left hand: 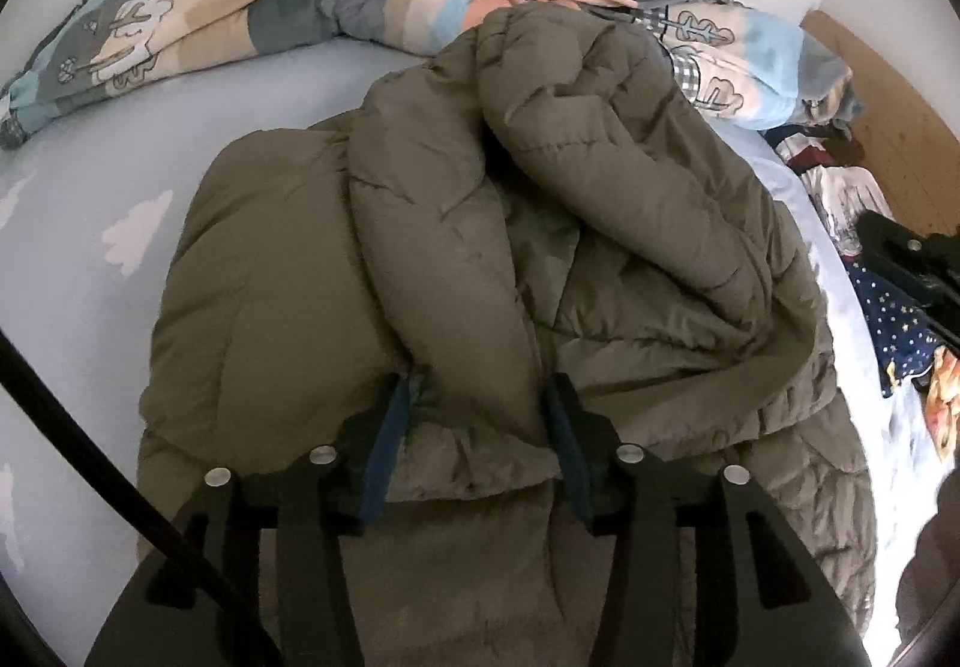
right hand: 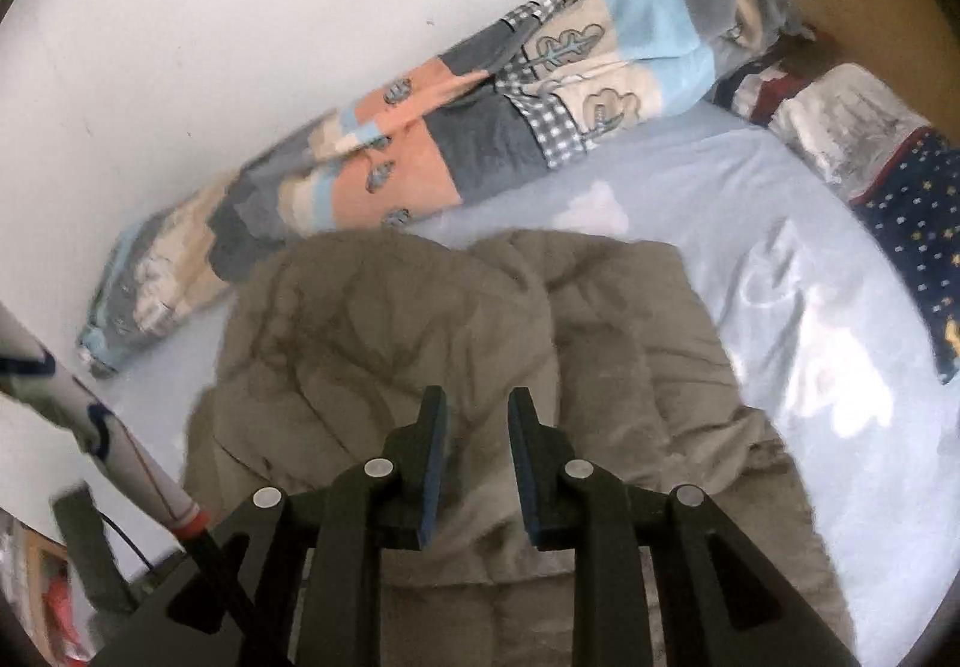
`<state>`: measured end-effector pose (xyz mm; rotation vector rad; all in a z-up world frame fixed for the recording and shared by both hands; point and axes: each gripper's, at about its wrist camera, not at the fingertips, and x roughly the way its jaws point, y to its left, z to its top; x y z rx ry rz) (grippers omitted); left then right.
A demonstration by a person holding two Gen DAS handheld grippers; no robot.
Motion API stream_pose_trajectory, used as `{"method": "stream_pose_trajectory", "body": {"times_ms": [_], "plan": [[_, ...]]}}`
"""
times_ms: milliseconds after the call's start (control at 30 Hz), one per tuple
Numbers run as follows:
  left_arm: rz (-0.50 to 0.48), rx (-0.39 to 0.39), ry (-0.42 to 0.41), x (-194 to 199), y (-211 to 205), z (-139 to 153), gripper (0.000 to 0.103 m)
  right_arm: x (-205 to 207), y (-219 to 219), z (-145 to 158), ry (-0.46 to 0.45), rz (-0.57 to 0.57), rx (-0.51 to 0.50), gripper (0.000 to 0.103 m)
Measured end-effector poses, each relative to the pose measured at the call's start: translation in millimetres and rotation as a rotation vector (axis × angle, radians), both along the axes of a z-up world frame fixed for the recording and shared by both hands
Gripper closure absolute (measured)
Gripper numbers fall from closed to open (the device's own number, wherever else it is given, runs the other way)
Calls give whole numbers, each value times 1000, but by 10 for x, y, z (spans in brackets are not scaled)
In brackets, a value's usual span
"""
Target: Fold large clothes
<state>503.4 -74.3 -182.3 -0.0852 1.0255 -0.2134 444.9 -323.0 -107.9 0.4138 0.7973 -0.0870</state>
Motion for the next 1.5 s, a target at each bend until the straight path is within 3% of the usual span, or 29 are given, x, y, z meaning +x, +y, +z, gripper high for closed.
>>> {"method": "stream_pose_trajectory", "body": {"times_ms": [67,133,233,367,433,633,800,900,1000,1067,1167,1200,1267,1367,1500], "plan": [[46,-4,-8,-17,82,81,41,76,63,8,3,27,-9,68],[75,-14,-15,-19,156,130,40,215,192,-80,26,67,-68,58],[128,-35,-37,-27,285,196,40,358,310,-381,59,72,-156,58],[165,-40,-98,-17,362,268,40,461,382,-889,148,120,-141,57],[161,-72,-129,-19,366,317,40,455,425,-954,148,140,-177,57],[105,-86,-225,53,229,399,37,364,364,-629,120,156,-115,57],[96,-45,-79,261,211,-31,36,298,453,-275,10,164,-113,57],[103,-48,-61,281,240,-109,36,444,589,-170,-33,203,-101,57],[95,-14,-68,280,197,-124,36,658,759,-243,-27,254,-64,57],[92,12,-72,271,157,-151,35,815,871,-415,31,294,-46,57],[77,43,-82,242,121,-151,35,1029,958,-839,192,317,-63,57],[74,46,-87,239,123,-145,35,1035,922,-874,196,317,-39,57],[75,39,-100,212,135,-87,35,974,822,-740,173,326,15,57],[86,4,-134,146,179,59,35,760,628,-361,54,320,68,57],[94,-6,-219,28,176,249,35,411,386,-30,-36,271,-39,57]]}}
